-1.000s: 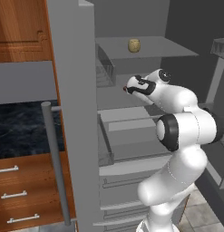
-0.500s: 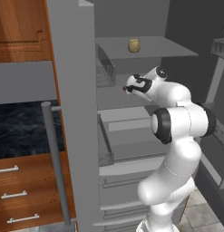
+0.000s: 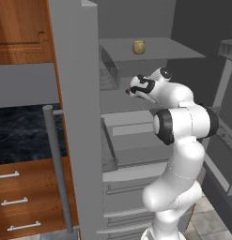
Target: Retrieve the sausage and cheese from the fridge and place them on the cutting board on the counter.
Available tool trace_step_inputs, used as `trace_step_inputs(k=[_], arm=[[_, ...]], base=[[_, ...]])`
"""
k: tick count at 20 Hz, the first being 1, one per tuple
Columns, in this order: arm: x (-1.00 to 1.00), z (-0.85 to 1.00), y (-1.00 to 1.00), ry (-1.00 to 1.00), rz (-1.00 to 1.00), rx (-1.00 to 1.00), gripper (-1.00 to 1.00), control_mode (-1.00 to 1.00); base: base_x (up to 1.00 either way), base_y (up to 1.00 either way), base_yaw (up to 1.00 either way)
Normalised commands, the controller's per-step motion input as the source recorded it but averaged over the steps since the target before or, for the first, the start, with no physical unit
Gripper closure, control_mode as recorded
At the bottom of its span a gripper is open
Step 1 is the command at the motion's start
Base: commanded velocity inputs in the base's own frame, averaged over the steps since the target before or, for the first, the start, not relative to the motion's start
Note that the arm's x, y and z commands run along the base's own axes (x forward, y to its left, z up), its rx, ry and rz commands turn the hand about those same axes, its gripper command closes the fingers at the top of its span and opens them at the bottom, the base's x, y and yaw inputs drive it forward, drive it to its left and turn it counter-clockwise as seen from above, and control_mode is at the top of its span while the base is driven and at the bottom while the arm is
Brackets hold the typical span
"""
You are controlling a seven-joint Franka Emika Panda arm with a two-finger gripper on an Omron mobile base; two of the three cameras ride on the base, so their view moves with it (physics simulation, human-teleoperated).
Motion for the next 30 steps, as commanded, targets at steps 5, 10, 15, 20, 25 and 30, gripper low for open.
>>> trace_step_inputs(k=[5,10,15,20,25,30], arm=[[0.14,-0.20,0.00,0.00,0.02,0.00,-1.00,-1.00],[0.19,-0.29,0.01,0.01,0.02,0.00,-1.00,-1.00],[0.04,-0.27,0.05,0.00,0.03,-0.02,1.00,-1.00],[-0.18,-0.29,0.03,0.00,0.03,-0.06,1.00,-1.00],[-0.61,-0.38,0.02,-0.02,0.01,-0.06,1.00,-1.00],[-0.80,-0.08,0.00,-0.01,0.00,0.00,1.00,-1.00]], base=[[0.00,0.00,0.00],[0.00,0.00,0.00],[0.00,0.00,0.00],[0.00,0.00,0.00],[0.00,0.00,0.00],[0.00,0.00,0.00]])
